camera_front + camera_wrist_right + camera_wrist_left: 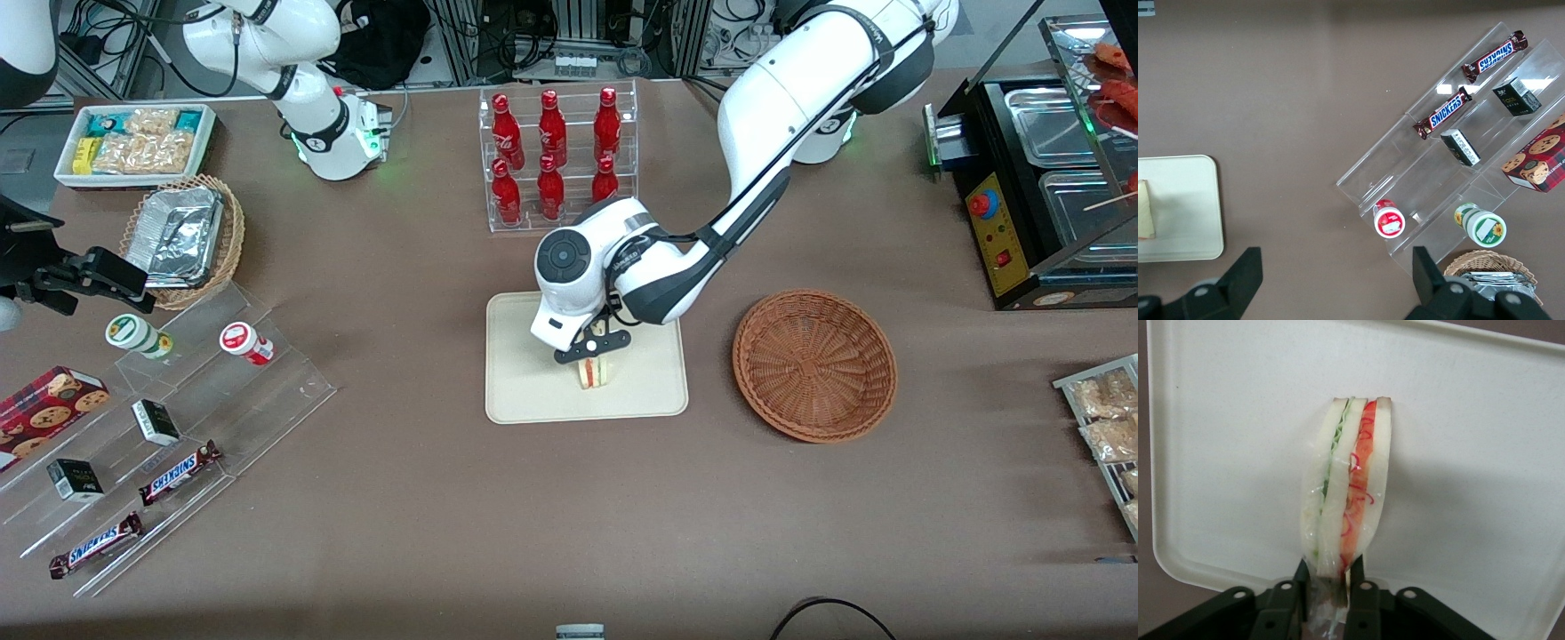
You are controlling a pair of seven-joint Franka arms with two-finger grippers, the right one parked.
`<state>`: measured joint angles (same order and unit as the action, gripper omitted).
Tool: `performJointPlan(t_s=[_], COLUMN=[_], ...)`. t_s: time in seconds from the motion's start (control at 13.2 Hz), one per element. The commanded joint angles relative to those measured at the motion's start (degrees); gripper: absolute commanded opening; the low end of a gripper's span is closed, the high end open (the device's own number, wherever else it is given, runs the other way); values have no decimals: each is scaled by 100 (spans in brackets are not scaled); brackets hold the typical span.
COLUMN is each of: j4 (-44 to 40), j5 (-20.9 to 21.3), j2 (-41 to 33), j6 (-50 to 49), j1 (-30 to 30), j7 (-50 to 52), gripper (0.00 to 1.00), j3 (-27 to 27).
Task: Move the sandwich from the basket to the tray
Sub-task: 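Lower the sandwich onto the tray and open the left gripper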
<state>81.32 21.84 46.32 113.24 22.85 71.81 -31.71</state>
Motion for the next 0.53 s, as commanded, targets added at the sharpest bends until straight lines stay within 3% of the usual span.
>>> performJointPlan(t_s=[0.0,0.3,0.45], j4=[-222,-213,-205], j5=[180,198,154], j2=[-78,-675,-930], j6=[-162,-564,-995], j1=[106,53,-78], j7=[114,88,-488], gripper=[100,100,100], j3=[51,60,173])
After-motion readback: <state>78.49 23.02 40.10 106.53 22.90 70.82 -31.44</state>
